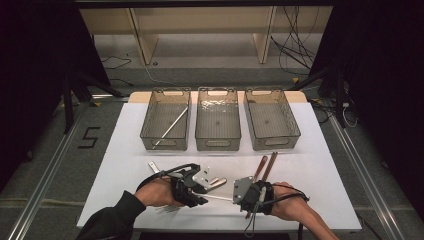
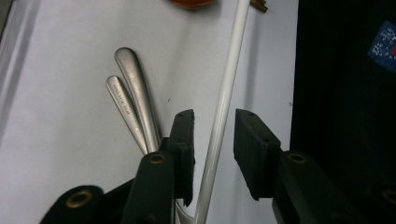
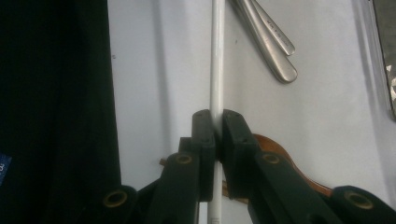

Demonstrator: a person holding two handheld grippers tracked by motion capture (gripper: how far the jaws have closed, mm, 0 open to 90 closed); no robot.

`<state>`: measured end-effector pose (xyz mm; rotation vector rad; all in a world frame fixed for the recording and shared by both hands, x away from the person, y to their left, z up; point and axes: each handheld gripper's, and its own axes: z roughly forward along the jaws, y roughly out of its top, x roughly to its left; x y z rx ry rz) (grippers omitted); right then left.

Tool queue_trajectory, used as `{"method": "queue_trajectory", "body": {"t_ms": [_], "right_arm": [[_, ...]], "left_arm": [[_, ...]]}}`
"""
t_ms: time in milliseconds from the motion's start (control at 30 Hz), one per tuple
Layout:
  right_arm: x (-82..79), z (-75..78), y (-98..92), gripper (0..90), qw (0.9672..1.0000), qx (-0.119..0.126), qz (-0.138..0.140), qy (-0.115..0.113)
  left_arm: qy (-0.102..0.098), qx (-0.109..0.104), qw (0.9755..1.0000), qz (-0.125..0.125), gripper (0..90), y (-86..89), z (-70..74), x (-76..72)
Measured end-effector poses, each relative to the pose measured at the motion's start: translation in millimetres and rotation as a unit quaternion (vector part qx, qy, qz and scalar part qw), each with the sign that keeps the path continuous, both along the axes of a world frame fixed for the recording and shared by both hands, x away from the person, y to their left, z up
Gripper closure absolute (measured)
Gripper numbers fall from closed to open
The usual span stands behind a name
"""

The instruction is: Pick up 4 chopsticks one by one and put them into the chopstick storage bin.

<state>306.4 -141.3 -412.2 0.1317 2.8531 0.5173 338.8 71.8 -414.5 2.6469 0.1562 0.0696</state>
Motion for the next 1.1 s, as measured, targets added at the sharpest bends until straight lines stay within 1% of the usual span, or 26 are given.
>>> {"method": "queue_trajectory", "body": {"t_ms": [167,200,233,267,333,400,433,500,533,567,600,633,667,700,733,767,800,833,867,900,967,1033,1067,1100], "right_arm": [[-0.6,-0.4,0.3,84.9,1.0000,-0.004,0.003,0.006],[-0.2,-1.0,0.3,84.8,0.9999,-0.002,0.010,0.003],[-1.0,-1.3,0.6,84.8,1.0000,-0.002,0.008,0.003],[-0.9,-1.7,0.9,84.8,1.0000,0.000,0.009,-0.002],[-0.8,-1.6,0.6,84.6,0.9999,-0.003,0.014,-0.002],[-1.3,-1.5,-0.1,83.9,0.9999,-0.004,0.014,-0.006],[-0.9,-1.4,-0.7,83.3,0.9999,-0.004,0.014,-0.004],[0.5,-1.1,-1.9,81.9,0.9999,-0.001,0.009,-0.008],[1.3,-0.4,-2.7,81.4,1.0000,0.001,0.007,-0.005],[0.9,0.5,-3.5,80.2,1.0000,0.004,-0.001,0.001],[2.1,1.6,-4.7,76.9,0.9999,0.010,-0.005,-0.002],[3.3,3.2,-6.4,73.7,0.9998,0.017,-0.013,-0.001],[4.5,5.2,-8.6,70.3,0.9995,0.024,-0.019,-0.003],[5.4,7.6,-10.8,65.3,0.9989,0.035,-0.029,-0.011],[6.6,10.0,-13.7,60.6,0.9978,0.048,-0.042,-0.016],[7.7,12.8,-16.7,55.8,0.9965,0.058,-0.058,-0.015],[9.6,14.7,-20.5,51.6,0.9946,0.071,-0.071,-0.027],[10.7,15.8,-22.8,49.0,0.9933,0.076,-0.081,-0.032],[12.2,16.8,-26.2,46.9,0.9916,0.084,-0.093,-0.032],[13.9,17.4,-29.9,44.9,0.9899,0.093,-0.102,-0.032],[16.9,18.0,-37.0,41.5,0.9849,0.113,-0.127,-0.033],[18.9,18.4,-43.4,38.9,0.9800,0.131,-0.148,-0.026],[19.1,18.3,-46.0,38.3,0.9771,0.138,-0.160,-0.023],[19.2,17.8,-48.3,37.6,0.9750,0.143,-0.169,-0.021]], "left_arm": [[0.002,0.004,1.0000,-0.005,77.4,-1.0,-0.6,-0.3],[0.004,0.004,1.0000,-0.005,78.5,-0.9,-0.9,-0.4],[0.006,0.004,1.0000,-0.006,79.2,-0.9,-0.9,-0.7],[0.005,0.006,0.9999,-0.011,79.7,-1.0,-0.7,-0.7],[0.005,0.004,0.9999,-0.016,80.7,-1.1,-1.1,-1.6],[0.010,0.002,0.9995,-0.030,82.7,-0.9,-1.4,-2.5],[0.011,0.001,0.9994,-0.032,83.5,-1.1,-1.8,-3.0],[0.015,-0.003,0.9993,-0.035,84.4,-1.3,-2.2,-3.6],[0.017,-0.005,0.9992,-0.035,84.6,-0.9,-2.0,-3.3],[0.017,-0.008,0.9993,-0.032,84.7,-0.1,-1.4,-2.6],[0.014,-0.008,0.9996,-0.024,84.8,0.9,-1.4,-2.0],[0.009,-0.004,0.9998,-0.019,84.9,2.3,-1.3,-0.7],[0.012,-0.011,0.9998,-0.008,84.9,4.1,-2.0,0.5],[0.012,-0.014,0.9998,0.001,84.9,6.4,-2.3,2.4],[0.011,-0.014,0.9998,0.007,84.9,8.9,-2.2,4.8],[0.008,-0.017,0.9997,0.019,84.9,12.5,-2.3,8.0],[0.011,-0.022,0.9993,0.027,84.9,14.6,-2.4,10.0],[0.012,-0.025,0.9989,0.036,84.9,17.3,-2.3,12.2],[0.010,-0.029,0.9985,0.046,84.9,19.8,-1.8,14.2],[0.011,-0.032,0.9978,0.056,84.9,22.3,-0.9,16.3],[0.006,-0.035,0.9965,0.075,84.9,26.5,0.5,19.1],[0.004,-0.039,0.9947,0.095,84.9,30.2,1.2,21.9],[0.001,-0.042,0.9936,0.105,84.9,32.3,1.8,23.1],[0.004,-0.046,0.9924,0.114,84.9,34.4,2.3,24.8]]}}
